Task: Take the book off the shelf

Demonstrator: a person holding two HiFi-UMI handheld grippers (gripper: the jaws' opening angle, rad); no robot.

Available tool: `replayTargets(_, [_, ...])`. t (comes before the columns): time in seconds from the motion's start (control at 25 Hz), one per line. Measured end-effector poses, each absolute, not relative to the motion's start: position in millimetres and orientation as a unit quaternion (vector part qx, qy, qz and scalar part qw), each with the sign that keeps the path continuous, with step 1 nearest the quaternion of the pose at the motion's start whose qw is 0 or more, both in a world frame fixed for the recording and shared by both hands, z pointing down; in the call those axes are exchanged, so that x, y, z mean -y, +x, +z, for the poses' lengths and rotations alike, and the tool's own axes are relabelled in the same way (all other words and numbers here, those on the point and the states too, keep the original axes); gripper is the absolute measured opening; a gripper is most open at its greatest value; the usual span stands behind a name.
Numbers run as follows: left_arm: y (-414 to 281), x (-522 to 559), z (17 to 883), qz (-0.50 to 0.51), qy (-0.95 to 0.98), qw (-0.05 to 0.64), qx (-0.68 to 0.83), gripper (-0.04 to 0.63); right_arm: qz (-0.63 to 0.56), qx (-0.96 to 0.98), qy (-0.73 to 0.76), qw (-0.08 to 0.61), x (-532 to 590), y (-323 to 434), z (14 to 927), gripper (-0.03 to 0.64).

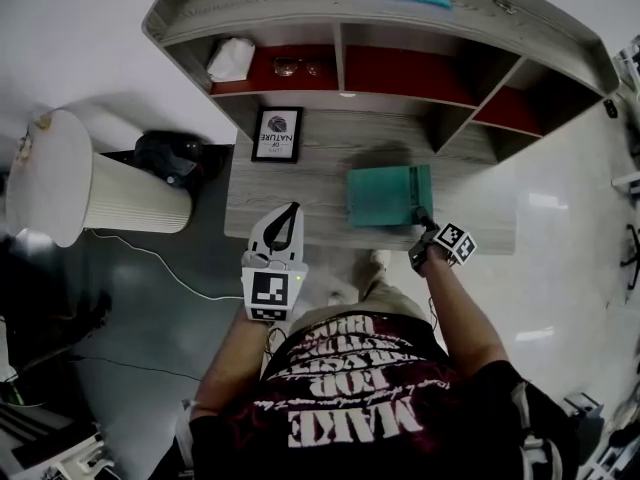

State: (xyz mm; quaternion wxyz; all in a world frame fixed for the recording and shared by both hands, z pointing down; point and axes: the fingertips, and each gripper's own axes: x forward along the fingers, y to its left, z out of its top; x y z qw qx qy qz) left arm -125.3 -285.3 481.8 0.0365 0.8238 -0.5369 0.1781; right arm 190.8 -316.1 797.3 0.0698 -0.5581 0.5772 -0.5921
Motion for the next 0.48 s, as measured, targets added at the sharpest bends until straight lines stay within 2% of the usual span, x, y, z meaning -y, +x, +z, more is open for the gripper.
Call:
replayTargets(0.08, [-123,282,481,0.179,0.825,0.035,0.535,-0.001,-0.593,-0.575,-0.563,0.01,310,194,816,0.299])
replayTargets(0.16, [-121,278,478,0.178,0.826,0.031,0.533,-0.002,-0.591,-0.577,-0.561,-0.056,299,195,830,0.387])
replayTargets(0.28, [-119,269,471,0.172,0.829,0.025,0.532,-0.002,-0.555,-0.599,-0.56,-0.138,286,201,828,0.418])
replayTargets(0.4, [-120,261,467,0.162,0.83,0.026,0.533,-0.001,-0.488,-0.66,-0.545,-0.17,284,192,791,0.421])
replayTargets(0.44, [-120,259,464,0.156,0.831,0.028,0.533,-0.001,-0.459,-0.688,-0.536,-0.167,283,185,771,0.38])
replayTargets(0.48, [-119,256,462,0.148,0.833,0.03,0.532,-0.002,-0.428,-0.715,-0.528,-0.161,281,179,749,0.309])
